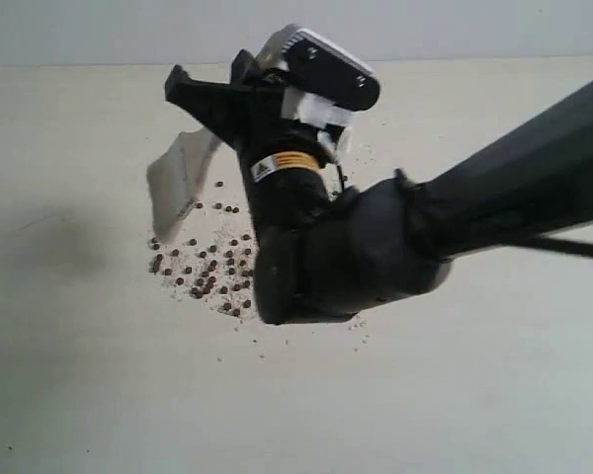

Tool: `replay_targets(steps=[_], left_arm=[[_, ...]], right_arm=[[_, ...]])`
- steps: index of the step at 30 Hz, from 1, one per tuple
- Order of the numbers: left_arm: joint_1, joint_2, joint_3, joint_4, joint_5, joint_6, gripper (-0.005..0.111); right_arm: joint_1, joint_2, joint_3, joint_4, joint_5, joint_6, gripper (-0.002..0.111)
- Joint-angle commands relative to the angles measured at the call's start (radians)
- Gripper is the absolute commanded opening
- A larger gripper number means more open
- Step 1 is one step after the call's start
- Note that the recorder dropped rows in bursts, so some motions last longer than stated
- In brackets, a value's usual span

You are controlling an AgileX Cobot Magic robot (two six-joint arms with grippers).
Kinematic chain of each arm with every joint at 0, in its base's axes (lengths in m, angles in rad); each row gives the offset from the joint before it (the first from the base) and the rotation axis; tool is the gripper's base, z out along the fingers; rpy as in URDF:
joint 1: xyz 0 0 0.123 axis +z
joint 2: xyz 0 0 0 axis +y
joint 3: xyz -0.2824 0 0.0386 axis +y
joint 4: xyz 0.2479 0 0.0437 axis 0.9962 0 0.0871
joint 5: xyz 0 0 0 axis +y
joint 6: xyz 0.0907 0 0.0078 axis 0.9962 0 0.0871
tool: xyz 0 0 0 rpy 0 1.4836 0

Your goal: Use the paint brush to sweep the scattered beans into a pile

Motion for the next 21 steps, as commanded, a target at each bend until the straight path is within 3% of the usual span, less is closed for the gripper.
replay_targets(steps=[1,9,21], left_arm=[[-0.005,-0.003,0.003,-0.008,0.001,0.003,0.0],[-0.005,-0.003,0.003,-0.008,0.001,0.003,0.0],[-0.005,-0.003,0.003,-0.008,0.001,0.003,0.0]], right_arm=[[0.04,0.091,-0.131,0.036,-0.029,-0.009,0.0],[0.047,0.184,-0.232,0.112,0.077,-0.015,0.0],[0.047,0.159,-0.232,0.363,0.095,-0.476,0.0]])
